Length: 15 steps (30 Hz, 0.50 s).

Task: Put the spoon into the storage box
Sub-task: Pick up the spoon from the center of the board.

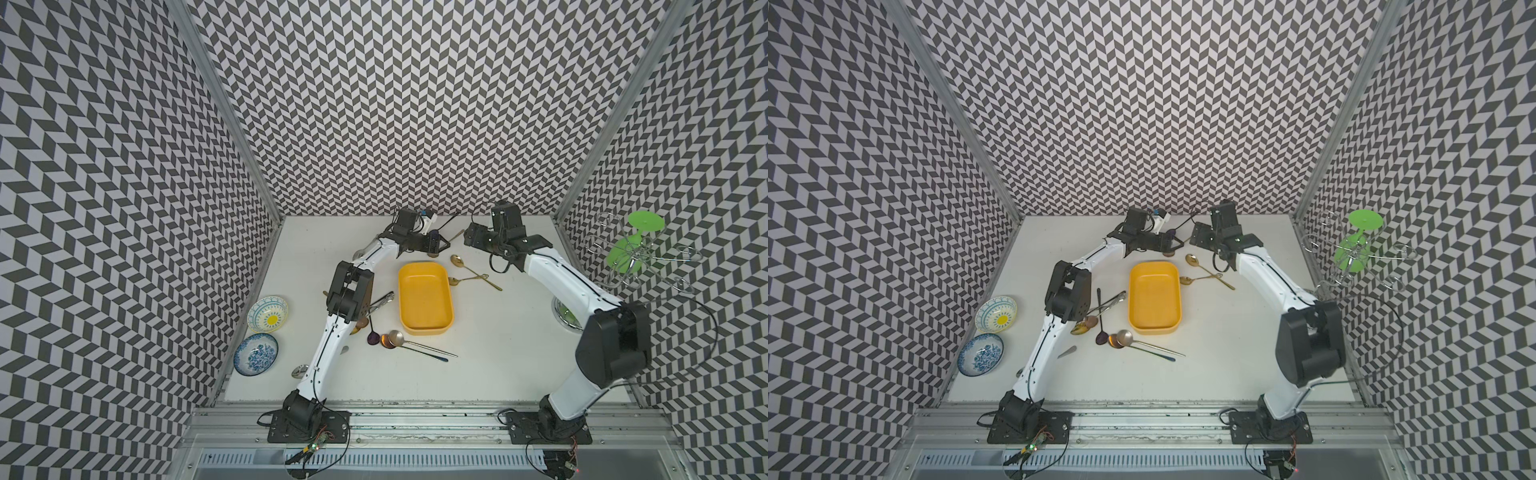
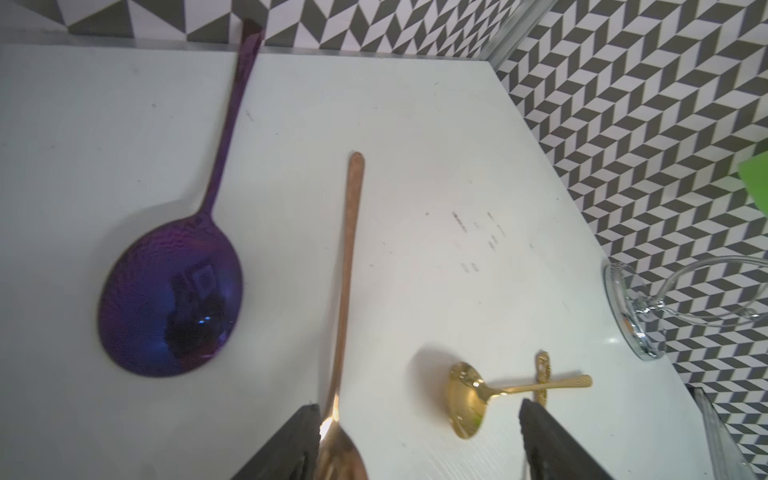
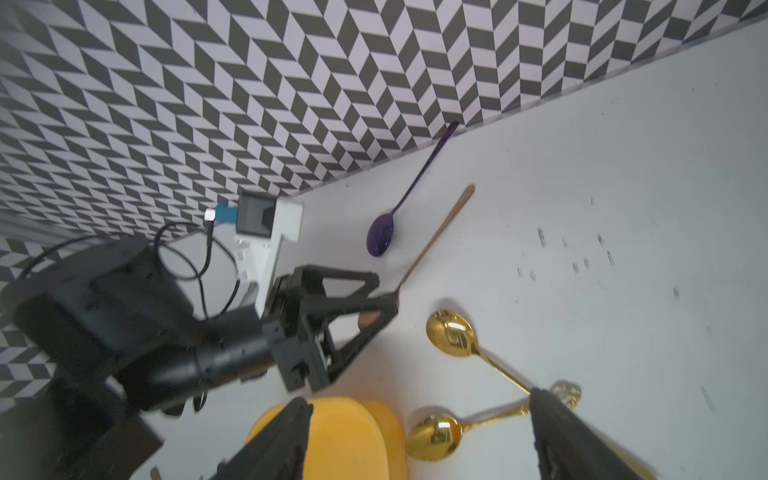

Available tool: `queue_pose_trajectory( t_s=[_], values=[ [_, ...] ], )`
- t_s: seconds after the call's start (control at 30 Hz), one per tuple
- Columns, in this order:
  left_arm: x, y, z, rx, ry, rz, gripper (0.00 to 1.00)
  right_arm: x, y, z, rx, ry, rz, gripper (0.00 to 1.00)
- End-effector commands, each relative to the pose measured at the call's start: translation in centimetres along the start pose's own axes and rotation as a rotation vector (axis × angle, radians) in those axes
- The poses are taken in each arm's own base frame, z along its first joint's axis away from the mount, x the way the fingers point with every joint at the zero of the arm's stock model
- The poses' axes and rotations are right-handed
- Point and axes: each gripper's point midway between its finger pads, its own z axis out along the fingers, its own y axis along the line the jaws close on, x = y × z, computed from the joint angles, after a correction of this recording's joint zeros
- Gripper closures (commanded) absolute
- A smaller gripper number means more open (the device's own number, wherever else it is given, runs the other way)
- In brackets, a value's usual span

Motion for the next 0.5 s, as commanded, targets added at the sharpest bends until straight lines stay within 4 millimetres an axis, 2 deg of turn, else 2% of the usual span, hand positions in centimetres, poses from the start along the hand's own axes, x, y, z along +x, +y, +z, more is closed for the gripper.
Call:
queue_pose_trajectory(
  t_s=[0.0,0.13,0.23,0.37,0.47],
  values=[
    [-4.7,-5.2,-4.2,0.031,-0.079,0.093,0.18,-3.1,1.2,3.3,-0.014,-0.069,0.043,0.18],
    [-8.0,-7.1,-9.0,-0.027,-0.164,0.136,0.13,-4.7,2.0,8.7,0.004,-0.076,0.078,0.2],
    [-9.5,-7.7,-13.0,-0.066,-0.222,0.144,0.1,-5.2,2.1,12.7,0.022,-0.083,0.109,0.21],
    [-10.1,-6.8,-18.5,-0.149,-0.287,0.113,0.06,-4.2,2.0,17.9,0.024,-0.064,0.152,0.24],
    [-9.3,-5.5,-22.5,-0.202,-0.328,0.071,0.03,-2.8,2.1,20.7,-0.013,-0.038,0.199,0.25]
  ],
)
